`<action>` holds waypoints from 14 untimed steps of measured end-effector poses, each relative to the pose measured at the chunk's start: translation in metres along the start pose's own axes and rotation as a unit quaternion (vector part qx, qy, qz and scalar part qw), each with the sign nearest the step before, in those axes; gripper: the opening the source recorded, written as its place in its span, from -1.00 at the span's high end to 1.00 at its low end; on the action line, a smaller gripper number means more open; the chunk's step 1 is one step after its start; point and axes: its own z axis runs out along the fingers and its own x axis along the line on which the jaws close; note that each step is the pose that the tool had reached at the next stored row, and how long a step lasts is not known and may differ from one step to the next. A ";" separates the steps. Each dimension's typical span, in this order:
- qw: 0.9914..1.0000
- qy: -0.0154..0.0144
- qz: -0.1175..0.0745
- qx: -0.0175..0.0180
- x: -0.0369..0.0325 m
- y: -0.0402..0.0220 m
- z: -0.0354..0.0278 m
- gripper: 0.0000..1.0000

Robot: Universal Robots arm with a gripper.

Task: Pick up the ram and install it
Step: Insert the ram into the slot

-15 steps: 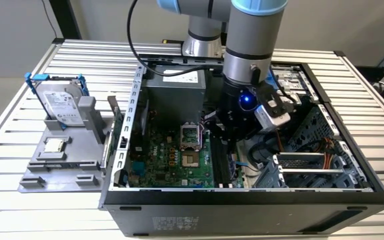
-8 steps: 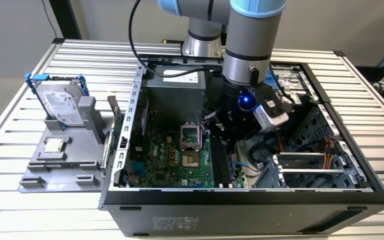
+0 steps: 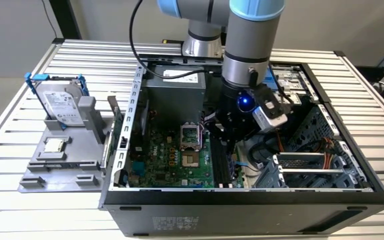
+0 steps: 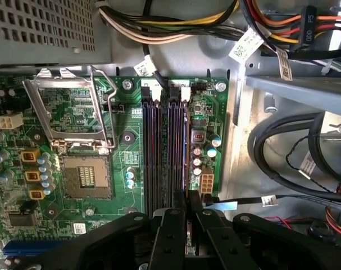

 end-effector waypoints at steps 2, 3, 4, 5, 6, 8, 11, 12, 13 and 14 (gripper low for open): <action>1.000 0.000 0.000 0.000 0.0001 0.0011 0.0012 1.00; 1.000 0.000 0.000 0.000 0.0001 0.0014 0.0015 1.00; 1.000 0.000 0.000 0.000 0.0001 0.0016 0.0019 1.00; 1.000 0.000 0.000 0.000 0.0001 0.0017 0.0022 1.00; 1.000 0.000 0.000 0.000 0.0001 0.0017 0.0022 1.00; 1.000 0.000 0.000 0.000 0.0001 0.0018 0.0023 1.00; 1.000 0.000 0.000 0.000 0.0001 0.0019 0.0027 1.00; 1.000 0.000 0.000 0.000 0.0001 0.0021 0.0033 1.00; 1.000 0.000 0.000 0.000 0.0001 0.0022 0.0039 1.00; 1.000 0.000 0.000 0.000 0.0002 0.0024 0.0046 1.00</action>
